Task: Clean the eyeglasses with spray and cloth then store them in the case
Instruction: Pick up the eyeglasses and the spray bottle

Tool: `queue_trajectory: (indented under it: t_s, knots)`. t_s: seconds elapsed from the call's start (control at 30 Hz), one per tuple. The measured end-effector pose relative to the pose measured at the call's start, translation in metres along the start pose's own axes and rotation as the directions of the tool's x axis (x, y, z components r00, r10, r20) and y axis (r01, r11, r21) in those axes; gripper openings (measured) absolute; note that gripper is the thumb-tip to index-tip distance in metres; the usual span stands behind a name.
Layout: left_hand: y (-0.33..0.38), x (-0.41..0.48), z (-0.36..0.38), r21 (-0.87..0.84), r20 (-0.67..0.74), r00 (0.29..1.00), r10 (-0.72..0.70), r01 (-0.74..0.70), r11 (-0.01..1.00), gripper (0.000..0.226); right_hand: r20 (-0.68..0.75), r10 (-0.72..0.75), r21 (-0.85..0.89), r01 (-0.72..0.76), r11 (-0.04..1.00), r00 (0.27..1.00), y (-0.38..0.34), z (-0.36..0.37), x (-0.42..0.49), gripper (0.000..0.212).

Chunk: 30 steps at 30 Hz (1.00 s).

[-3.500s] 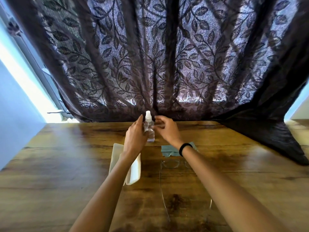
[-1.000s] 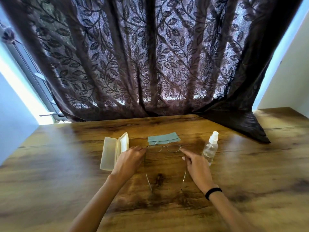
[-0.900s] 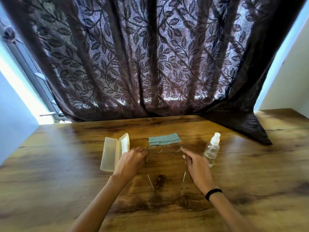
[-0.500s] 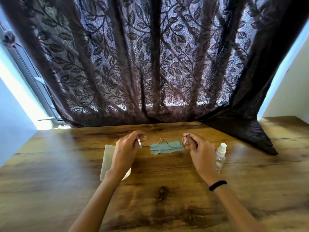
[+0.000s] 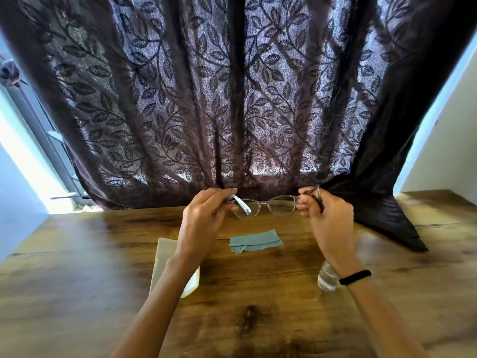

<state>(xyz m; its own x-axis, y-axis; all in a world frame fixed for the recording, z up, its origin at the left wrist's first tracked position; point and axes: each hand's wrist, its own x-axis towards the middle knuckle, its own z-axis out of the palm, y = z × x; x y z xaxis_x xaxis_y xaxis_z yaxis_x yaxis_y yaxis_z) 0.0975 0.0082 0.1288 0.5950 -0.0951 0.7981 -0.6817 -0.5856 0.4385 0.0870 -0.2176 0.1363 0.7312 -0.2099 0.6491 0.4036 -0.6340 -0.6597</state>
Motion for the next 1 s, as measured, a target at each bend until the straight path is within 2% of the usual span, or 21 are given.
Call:
queue_trajectory:
  t_s: [0.13,0.27,0.4,0.57,0.63,0.7,0.8,0.9,1.0]
  knots:
    - [0.001,-0.004,0.003,0.038,0.002,1.000,0.021,-0.021,0.999,0.024,-0.020,-0.013,-0.038,0.012,0.999,1.000,0.002,-0.003,-0.003,0.015]
    - [0.001,-0.005,0.004,0.032,-0.053,0.998,-0.043,0.044,0.999,0.016,-0.001,-0.022,0.027,0.022,0.999,1.000,0.001,-0.004,-0.008,0.019]
    - [0.003,-0.007,0.009,0.052,-0.124,0.988,-0.094,0.101,0.994,0.014,0.019,-0.057,0.000,0.057,0.998,0.998,-0.002,-0.005,-0.015,0.025]
    - [0.004,-0.008,0.012,0.068,-0.152,0.981,-0.117,0.129,0.989,0.013,-0.117,-0.079,0.032,0.083,0.996,0.990,0.007,-0.026,-0.026,0.025]
    - [0.003,-0.008,0.013,0.071,-0.157,0.978,-0.138,0.151,0.986,0.012,-0.199,-0.053,0.018,0.058,0.998,0.978,0.020,-0.037,-0.032,0.024]
    - [0.001,-0.009,0.014,0.066,-0.167,0.974,-0.151,0.164,0.984,0.012,-0.221,0.002,0.024,0.003,1.000,0.975,0.032,-0.043,-0.043,0.030]
    - [-0.004,-0.012,0.018,0.085,-0.163,0.976,-0.145,0.160,0.983,0.014,-0.099,0.097,0.018,-0.096,0.995,0.990,0.047,-0.040,-0.070,0.060]
    - [-0.006,-0.012,0.022,0.089,-0.155,0.976,-0.152,0.167,0.982,0.017,0.021,0.173,-0.065,-0.171,0.983,0.985,0.060,-0.032,-0.090,0.067]
    - [-0.008,-0.014,0.024,0.096,-0.154,0.977,-0.149,0.165,0.982,0.018,0.020,0.143,-0.194,-0.137,0.971,0.989,0.069,-0.023,-0.101,0.079]
